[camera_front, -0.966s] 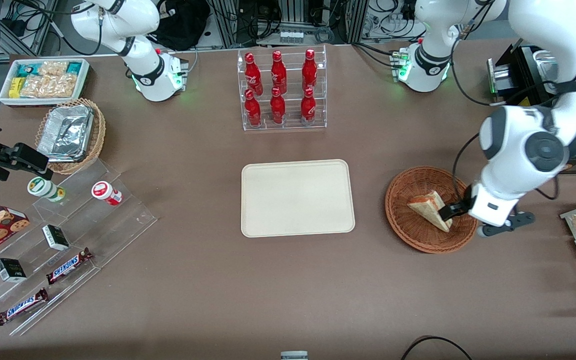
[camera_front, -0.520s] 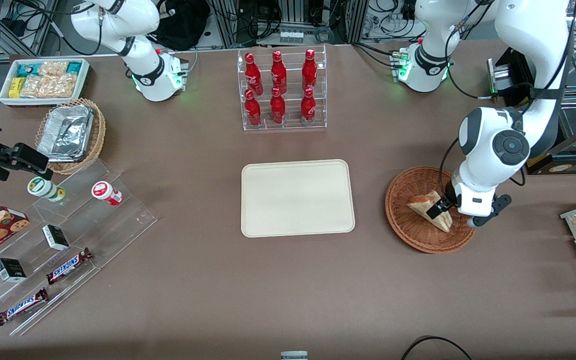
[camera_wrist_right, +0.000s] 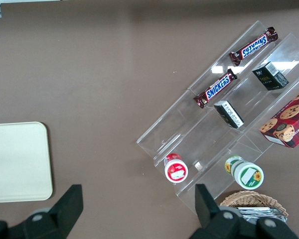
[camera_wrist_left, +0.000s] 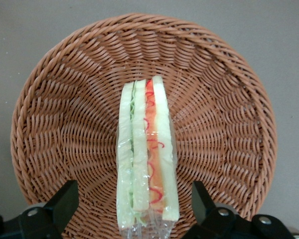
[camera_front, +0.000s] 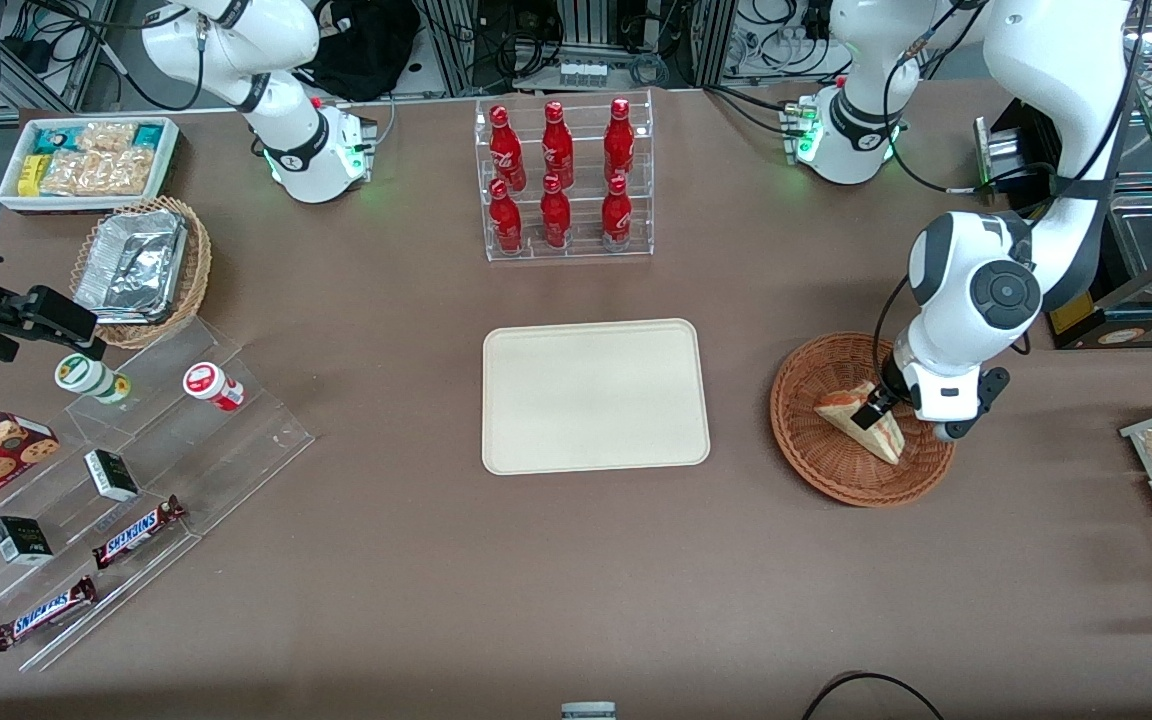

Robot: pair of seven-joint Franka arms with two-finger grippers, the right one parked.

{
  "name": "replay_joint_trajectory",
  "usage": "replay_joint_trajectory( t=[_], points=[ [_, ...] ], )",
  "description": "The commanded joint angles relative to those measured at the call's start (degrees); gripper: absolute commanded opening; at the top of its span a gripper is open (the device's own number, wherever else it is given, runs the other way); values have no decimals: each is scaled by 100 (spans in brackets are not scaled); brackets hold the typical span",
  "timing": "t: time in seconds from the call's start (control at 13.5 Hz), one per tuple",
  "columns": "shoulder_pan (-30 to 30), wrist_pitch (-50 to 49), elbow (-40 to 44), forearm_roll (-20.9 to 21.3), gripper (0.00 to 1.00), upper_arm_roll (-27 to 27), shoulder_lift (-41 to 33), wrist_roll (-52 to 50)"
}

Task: Place sandwich from basket to tray
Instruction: 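Lower the open left gripper over the wrapped sandwich in the basket, then close the left gripper on the wrapped sandwich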

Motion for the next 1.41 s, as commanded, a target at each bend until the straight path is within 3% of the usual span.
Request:
replay_joint_trajectory(
  t=[0.0,0.37,0.45,0.59,0.67,1.11,1.34],
  points=[
    [-57,126,-90,-19,100,20,58,-177],
    [-171,423,68,-45,100,-15,428,-378],
    [-232,512,77,-45,91,-15,480,-484],
    [-250,486,77,-45,29,-15,481,-406],
    [-242,486,95,-45,15,-15,481,-371],
    [-259,-548,428,52,9,-6,-1,-256],
    [-268,-1523,1103,78,9,-443,-231,-143]
  ],
)
